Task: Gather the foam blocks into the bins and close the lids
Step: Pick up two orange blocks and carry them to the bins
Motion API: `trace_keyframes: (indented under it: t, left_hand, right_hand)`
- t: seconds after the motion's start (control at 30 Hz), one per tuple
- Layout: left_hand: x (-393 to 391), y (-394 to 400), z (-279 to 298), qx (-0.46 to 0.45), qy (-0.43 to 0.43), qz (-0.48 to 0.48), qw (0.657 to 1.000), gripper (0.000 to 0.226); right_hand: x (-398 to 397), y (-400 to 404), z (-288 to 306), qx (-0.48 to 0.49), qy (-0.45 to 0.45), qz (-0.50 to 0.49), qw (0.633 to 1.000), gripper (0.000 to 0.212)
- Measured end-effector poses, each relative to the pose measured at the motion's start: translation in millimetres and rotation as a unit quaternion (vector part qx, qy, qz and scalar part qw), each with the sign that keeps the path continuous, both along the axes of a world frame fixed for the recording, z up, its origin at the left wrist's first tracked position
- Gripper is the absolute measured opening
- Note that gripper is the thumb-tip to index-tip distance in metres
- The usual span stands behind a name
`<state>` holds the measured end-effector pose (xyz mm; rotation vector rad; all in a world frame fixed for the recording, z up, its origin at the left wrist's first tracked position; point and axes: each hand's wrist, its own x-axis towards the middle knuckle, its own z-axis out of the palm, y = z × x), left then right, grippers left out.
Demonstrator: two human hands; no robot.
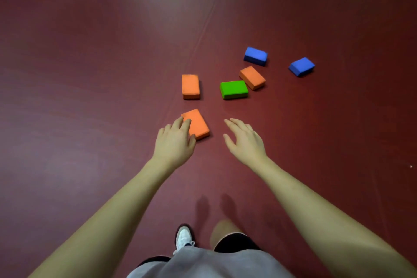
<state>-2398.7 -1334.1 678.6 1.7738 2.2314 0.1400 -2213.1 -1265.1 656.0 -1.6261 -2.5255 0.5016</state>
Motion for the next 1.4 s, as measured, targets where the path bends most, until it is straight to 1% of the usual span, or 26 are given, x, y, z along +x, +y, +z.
trace_keyframes:
  t: [0.23,0.4,0.53,0.63,0.77,0.9,1.0,1.1,1.2,1.4]
  left_hand:
    - [-40.8,111.6,-19.4,-0.023,-0.012,-0.004,1.0,0.055]
    - [-65.3,204.2,-33.9,-0.028,-0.015,0.014,0.999,0.055]
    - [-80.0,278.3,-47.4,-0.05,-0.023,0.03,0.998,0.055]
    - [-92.4,319.9,-67.3,-0.064,-0.026,0.043,0.997,0.055]
    - [-106.8,366.1,-108.9,-0.088,-0.032,0.05,0.994,0.055]
    - [-118.7,406.8,-172.0,-0.103,-0.049,0.046,0.992,0.054]
    - [-128.2,425.6,-235.1,-0.132,-0.072,0.057,0.987,0.053]
    - [-131.7,434.0,-310.3,-0.153,-0.09,0.049,0.983,0.052]
    - [-135.9,439.2,-393.3,-0.192,-0.088,0.032,0.977,0.052]
    - [-142.3,452.2,-552.2,-0.245,-0.076,0.012,0.966,0.052]
  right_hand:
    - [-43.3,104.6,-20.0,-0.016,-0.022,0.017,0.999,0.051]
    - [-64.3,201.3,-35.1,-0.026,-0.025,0.038,0.999,0.051]
    - [-75.3,275.8,-44.9,-0.042,-0.038,0.051,0.997,0.051]
    - [-84.9,324.1,-59.7,-0.058,-0.052,0.07,0.995,0.05]
    - [-101.9,377.3,-97.6,-0.074,-0.067,0.079,0.992,0.048]
    - [-123.8,417.8,-158.6,-0.103,-0.07,0.073,0.99,0.047]
    - [-139.2,432.4,-223.1,-0.15,-0.046,0.021,0.987,0.045]
    - [-147.9,434.6,-298.9,-0.185,-0.051,0.007,0.981,0.045]
    - [-155.6,436.9,-380.1,-0.224,-0.068,0.006,0.972,0.046]
    - [-161.3,443.5,-535.0,-0.25,-0.089,0.006,0.964,0.047]
